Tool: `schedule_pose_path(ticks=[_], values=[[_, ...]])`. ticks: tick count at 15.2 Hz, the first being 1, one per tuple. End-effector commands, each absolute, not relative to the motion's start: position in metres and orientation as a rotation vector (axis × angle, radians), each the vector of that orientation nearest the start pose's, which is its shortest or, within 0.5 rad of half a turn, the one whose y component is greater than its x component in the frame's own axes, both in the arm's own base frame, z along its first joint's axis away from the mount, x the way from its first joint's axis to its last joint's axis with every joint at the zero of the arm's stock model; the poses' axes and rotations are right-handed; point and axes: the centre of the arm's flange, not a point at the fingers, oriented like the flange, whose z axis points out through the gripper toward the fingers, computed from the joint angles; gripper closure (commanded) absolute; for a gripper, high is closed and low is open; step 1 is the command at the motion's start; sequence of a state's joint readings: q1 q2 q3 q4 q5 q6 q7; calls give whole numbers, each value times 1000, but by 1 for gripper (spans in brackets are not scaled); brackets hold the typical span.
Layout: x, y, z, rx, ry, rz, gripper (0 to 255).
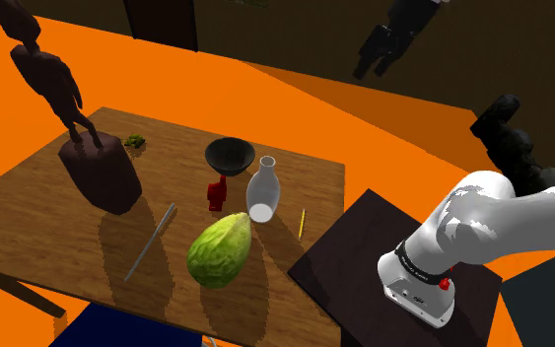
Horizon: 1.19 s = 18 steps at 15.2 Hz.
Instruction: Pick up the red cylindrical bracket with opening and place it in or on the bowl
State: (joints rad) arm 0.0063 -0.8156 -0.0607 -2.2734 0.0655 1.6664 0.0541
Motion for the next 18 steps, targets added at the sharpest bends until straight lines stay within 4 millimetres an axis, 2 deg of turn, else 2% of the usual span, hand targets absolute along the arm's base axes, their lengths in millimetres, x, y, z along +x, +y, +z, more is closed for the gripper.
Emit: schedule_pose_path(ticks=[1, 18], values=[[307, -18, 648, -3011, 141, -313, 0], [446, 78, 494, -3024, -111, -212, 0]])
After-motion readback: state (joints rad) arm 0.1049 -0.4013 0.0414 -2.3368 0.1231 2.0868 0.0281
